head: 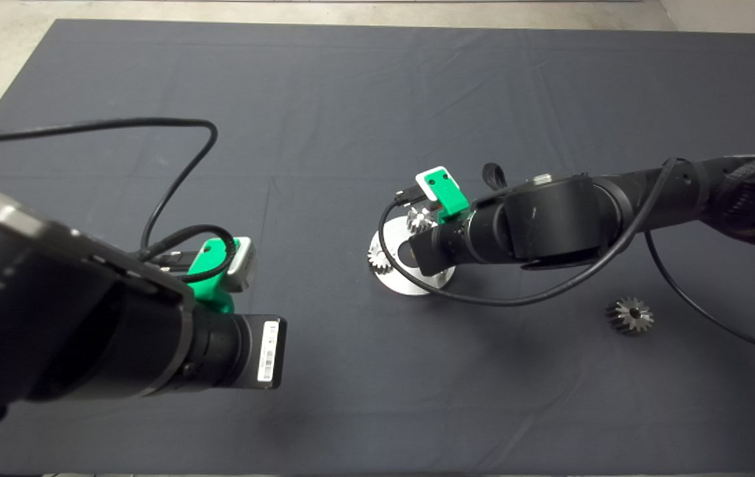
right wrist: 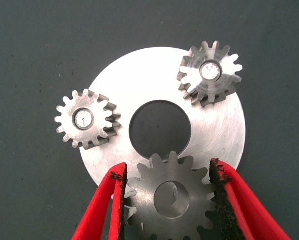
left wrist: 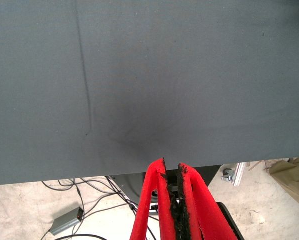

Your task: Remove an incorrectly installed larger gear and replace it with the correct smaller gear

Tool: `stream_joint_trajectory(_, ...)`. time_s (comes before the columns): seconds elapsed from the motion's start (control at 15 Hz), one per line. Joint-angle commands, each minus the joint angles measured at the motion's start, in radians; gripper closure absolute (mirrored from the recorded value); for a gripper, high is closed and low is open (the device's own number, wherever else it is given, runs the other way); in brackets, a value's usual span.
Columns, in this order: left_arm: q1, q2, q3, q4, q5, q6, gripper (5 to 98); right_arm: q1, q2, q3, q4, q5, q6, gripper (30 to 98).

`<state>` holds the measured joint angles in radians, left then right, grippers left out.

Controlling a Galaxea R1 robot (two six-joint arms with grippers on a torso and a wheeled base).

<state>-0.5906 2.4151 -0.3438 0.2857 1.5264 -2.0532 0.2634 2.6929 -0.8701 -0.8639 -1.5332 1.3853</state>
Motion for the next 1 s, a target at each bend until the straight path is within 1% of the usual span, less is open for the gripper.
stream_joint_trajectory(0.0, -0.008, 0.000, -0.003, 0.016, 0.072, -0.004, 98.4, 0.018, -0.074, 0.139, -0.115, -0.090, 0.008, 93.6)
stream_joint_trajectory(0.07, -0.008, 0.000, -0.003, 0.016, 0.072, -0.004, 98.4, 0.019, -0.091, 0.181, -0.115, -0.088, 0.011, 93.6)
stream_joint_trajectory(0.13, -0.008, 0.000, -0.003, 0.016, 0.072, -0.004, 98.4, 0.019, -0.122, 0.230, -0.121, -0.087, 0.033, 93.6)
stream_joint_trajectory(0.2, -0.008, 0.000, -0.003, 0.016, 0.072, -0.004, 98.4, 0.017, -0.147, 0.255, -0.133, -0.087, 0.061, 93.6)
stream_joint_trajectory(0.27, -0.008, 0.000, -0.003, 0.016, 0.072, -0.005, 98.4, 0.007, -0.158, 0.258, -0.151, -0.088, 0.061, 93.6)
stream_joint_trajectory(0.33, -0.008, 0.003, -0.003, 0.016, 0.071, -0.009, 98.4, -0.008, -0.161, 0.258, -0.158, -0.090, 0.061, 93.6)
stream_joint_trajectory(0.47, -0.008, 0.003, -0.003, 0.016, 0.072, -0.021, 98.4, -0.018, -0.173, 0.256, -0.167, -0.088, 0.061, 93.7)
stream_joint_trajectory(0.73, -0.008, 0.003, -0.003, 0.016, 0.072, -0.021, 98.4, -0.033, -0.152, 0.210, -0.205, -0.088, 0.054, 93.6)
stream_joint_trajectory(0.8, -0.008, 0.002, -0.003, 0.016, 0.072, -0.021, 98.4, -0.033, -0.143, 0.202, -0.226, -0.088, 0.054, 93.6)
stream_joint_trajectory(0.93, -0.008, 0.002, -0.003, 0.021, 0.072, -0.021, 98.4, -0.033, -0.115, 0.172, -0.242, -0.087, 0.041, 93.6)
